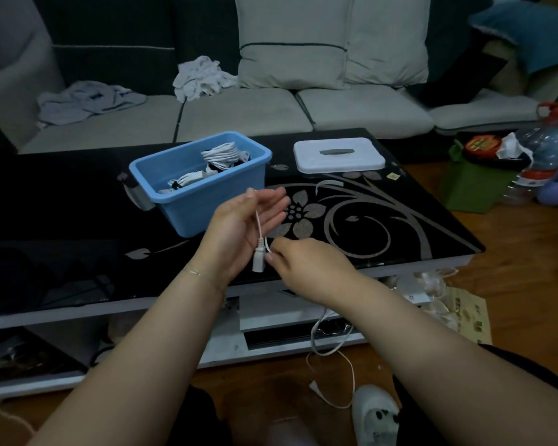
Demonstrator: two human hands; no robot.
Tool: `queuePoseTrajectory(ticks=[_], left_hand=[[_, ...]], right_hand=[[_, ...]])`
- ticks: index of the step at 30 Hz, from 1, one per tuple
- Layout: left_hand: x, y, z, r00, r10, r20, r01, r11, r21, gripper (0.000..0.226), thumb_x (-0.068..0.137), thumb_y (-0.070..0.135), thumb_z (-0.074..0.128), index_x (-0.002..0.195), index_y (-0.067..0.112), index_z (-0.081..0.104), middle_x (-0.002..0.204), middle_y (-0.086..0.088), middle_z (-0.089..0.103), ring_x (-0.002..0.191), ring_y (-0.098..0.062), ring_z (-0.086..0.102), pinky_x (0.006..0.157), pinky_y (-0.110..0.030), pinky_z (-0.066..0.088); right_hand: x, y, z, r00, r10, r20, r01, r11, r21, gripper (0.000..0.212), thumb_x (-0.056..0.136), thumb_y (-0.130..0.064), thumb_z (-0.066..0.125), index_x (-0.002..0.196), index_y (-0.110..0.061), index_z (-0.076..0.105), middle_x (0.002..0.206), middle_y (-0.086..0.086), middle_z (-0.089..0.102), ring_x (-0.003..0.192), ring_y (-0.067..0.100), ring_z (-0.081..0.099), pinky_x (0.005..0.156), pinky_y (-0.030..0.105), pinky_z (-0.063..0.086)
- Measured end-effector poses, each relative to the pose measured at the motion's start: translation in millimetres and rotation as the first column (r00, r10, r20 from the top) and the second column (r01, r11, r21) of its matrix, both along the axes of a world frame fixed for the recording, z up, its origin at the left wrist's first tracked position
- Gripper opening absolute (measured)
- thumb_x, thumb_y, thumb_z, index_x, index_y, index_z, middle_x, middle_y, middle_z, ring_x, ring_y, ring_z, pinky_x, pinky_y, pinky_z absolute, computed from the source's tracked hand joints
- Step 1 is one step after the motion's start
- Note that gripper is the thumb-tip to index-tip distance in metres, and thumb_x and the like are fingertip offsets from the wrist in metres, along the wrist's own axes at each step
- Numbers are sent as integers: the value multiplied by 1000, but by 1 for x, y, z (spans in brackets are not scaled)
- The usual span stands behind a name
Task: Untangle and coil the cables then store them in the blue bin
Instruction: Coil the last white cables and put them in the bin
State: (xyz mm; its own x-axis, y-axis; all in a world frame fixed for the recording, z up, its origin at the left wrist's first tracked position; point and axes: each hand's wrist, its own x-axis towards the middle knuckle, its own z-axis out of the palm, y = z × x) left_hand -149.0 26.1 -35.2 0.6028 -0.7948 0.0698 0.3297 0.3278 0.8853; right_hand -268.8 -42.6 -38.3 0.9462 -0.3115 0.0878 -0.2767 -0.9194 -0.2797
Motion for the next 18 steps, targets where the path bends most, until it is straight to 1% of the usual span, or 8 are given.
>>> queuePoseTrajectory(ticks=[2,4,8,9,11,14,16,18], left_hand=[[-4,0,-5,972,31,231,-47,997,65,32,104,14,34,105,-1,62,123,-14,63,114,-23,63,96,-32,52],[-6,0,-6,884,53,464,-130,982,134,27,103,12,39,105,4,65,125,-10,63,113,-18,63,96,-28,51],[-7,2,-4,628,-84,774,-230,930,287,24,101,14,45,102,15,69,111,2,70,95,2,64,86,-12,47],[-8,2,-3,602,-116,790,-235,920,314,25,101,15,45,100,15,70,101,4,71,86,5,63,80,-10,46],[-10,3,-1,634,-154,758,-195,917,349,28,102,17,44,94,8,69,82,4,69,70,2,59,68,-16,46],[-13,1,1,590,-193,784,-185,913,364,44,98,32,43,78,-4,58,69,-6,57,65,-11,48,63,-33,39],[-16,1,1,573,-225,788,-180,904,388,48,98,36,42,73,-3,56,63,-6,55,61,-13,46,62,-33,36],[-17,1,3,594,-250,765,-164,893,420,48,102,32,42,67,5,58,52,4,52,52,-10,43,57,-29,34]], right_hand=[[-1,0,4,999,19,-42,-18,1000,14,33,100,-41,37,78,-17,41,71,-2,46,67,22,44,50,32,25],[-1,0,8,996,43,-84,-36,996,87,36,98,-41,41,69,-20,39,66,-4,45,62,18,45,50,30,28],[-7,-10,22,997,74,29,-80,930,359,24,94,-29,52,77,-12,55,68,-3,52,63,14,48,61,34,41],[-9,-14,26,996,72,51,-86,918,388,22,94,-27,53,81,-10,59,68,-3,53,63,12,49,62,33,41],[-12,-20,31,995,51,82,-82,892,445,23,93,-25,54,78,-9,62,61,-8,48,56,6,44,57,27,37],[-13,-27,30,996,-1,91,-38,905,423,32,86,-28,58,57,-19,48,52,-7,42,51,9,40,56,30,35],[-13,-34,30,997,-44,60,20,938,346,35,80,-34,61,52,-18,46,50,-5,45,51,10,42,55,32,36],[-16,-42,35,994,-89,67,62,944,325,40,76,-44,66,51,-18,49,50,-5,45,51,11,42,53,30,35]])
